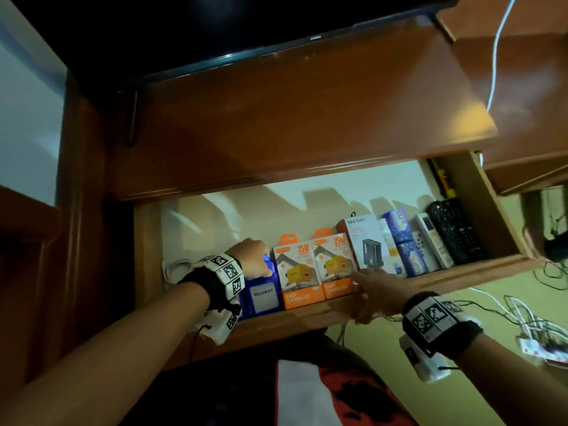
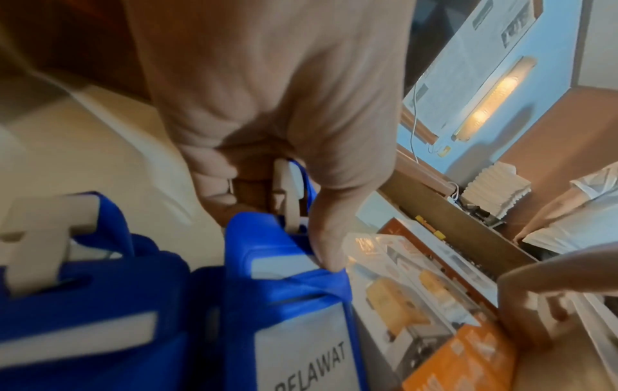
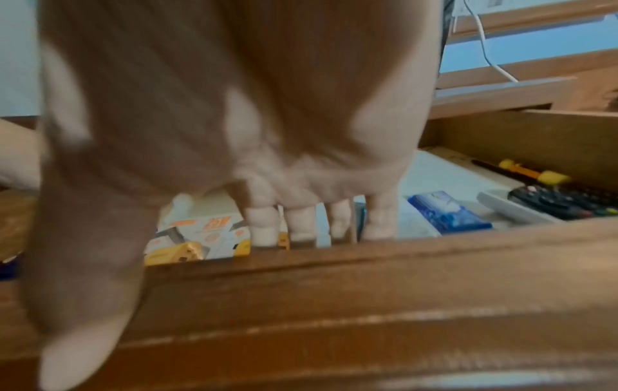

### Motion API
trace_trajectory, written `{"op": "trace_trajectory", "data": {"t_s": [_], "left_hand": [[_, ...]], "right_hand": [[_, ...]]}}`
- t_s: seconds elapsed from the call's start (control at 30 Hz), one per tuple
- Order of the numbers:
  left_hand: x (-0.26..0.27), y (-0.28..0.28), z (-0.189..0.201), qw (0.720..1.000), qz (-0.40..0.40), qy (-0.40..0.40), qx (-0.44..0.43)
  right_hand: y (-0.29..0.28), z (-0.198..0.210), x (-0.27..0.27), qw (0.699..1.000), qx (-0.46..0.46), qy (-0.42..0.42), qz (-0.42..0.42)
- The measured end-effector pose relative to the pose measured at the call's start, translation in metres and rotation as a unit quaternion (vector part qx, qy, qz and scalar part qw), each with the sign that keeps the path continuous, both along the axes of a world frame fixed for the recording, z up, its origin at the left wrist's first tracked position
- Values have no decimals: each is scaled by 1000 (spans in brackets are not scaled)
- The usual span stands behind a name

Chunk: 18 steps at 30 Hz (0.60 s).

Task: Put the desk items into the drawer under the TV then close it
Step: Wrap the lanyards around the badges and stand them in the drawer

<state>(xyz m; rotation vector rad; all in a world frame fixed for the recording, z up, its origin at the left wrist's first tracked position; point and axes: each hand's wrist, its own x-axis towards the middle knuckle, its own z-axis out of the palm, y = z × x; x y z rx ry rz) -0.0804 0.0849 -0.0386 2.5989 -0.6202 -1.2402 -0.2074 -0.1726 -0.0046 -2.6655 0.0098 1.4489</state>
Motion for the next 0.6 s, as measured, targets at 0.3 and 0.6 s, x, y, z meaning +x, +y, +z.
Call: {"op": "trace_trajectory", "data": {"t_s": [0.3,0.6], "left_hand": [[-18,-3,1,996,13,-70,55],[-51,-40,44,985,-104,-53,-125]], "right_hand": [[-3,-9,-8,976,76,-135,150],[-10,-5,15,953,125,-112,252]]}}
